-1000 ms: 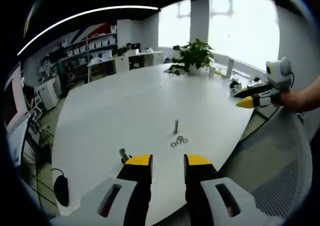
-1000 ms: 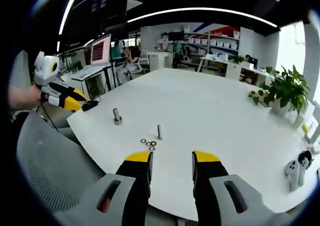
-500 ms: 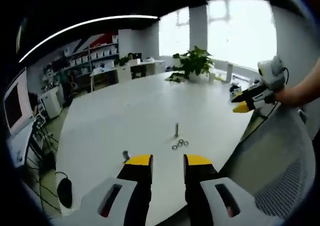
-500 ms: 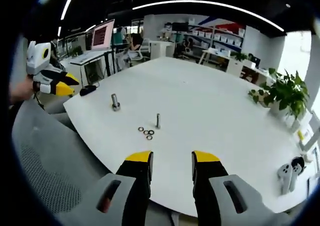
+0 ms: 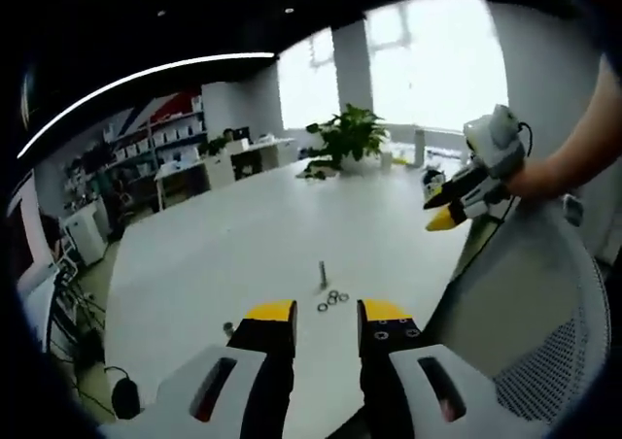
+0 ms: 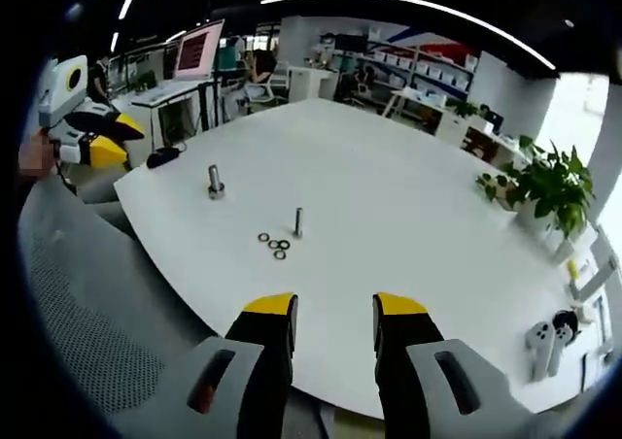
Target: Place the washer onto the threaded stud by aligning its center hole with the stud, sliding it down to the base, and recovering from edge contact or off-axis alignment until the washer reaches the visible bottom stop.
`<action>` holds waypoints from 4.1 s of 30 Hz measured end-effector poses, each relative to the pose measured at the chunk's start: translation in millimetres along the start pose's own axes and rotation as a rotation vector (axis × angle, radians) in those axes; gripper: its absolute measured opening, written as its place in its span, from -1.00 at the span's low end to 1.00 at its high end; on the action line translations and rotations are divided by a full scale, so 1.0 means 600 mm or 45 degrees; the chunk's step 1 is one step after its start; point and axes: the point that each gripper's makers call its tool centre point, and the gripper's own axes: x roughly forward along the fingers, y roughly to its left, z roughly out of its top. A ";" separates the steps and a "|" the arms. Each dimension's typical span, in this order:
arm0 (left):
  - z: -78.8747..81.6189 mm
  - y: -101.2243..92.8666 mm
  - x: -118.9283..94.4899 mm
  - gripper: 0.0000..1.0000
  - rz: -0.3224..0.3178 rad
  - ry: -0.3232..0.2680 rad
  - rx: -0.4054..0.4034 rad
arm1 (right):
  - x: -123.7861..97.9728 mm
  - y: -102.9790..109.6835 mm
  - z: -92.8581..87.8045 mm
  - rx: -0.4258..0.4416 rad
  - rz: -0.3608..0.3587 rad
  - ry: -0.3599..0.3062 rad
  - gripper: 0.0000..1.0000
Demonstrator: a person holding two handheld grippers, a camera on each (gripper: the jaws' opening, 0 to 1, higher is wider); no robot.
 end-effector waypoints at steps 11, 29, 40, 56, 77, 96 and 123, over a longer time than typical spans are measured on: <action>0.002 -0.017 0.003 -0.55 -0.049 -0.011 0.004 | 0.003 -0.002 -0.012 -0.018 -0.010 0.042 -0.33; -0.005 -0.023 0.006 -0.54 -0.073 0.014 -0.020 | 0.011 0.011 -0.024 -0.062 0.042 0.102 -0.42; -0.002 -0.012 0.004 -0.54 -0.044 0.006 -0.020 | 0.022 0.048 -0.039 -0.188 0.154 0.211 -0.41; -0.010 -0.005 0.009 -0.50 -0.021 0.034 -0.037 | 0.117 0.068 -0.020 -0.118 0.333 0.280 -0.37; -0.035 0.030 0.006 -0.51 0.148 0.126 -0.009 | 0.230 0.104 -0.013 -0.195 0.519 0.166 -0.29; -0.062 0.041 0.005 -0.52 0.177 0.217 -0.039 | 0.293 0.148 -0.027 -0.244 0.634 0.241 -0.48; -0.070 0.052 0.003 -0.56 0.233 0.260 0.031 | 0.299 0.147 -0.034 -0.530 0.718 0.356 -0.69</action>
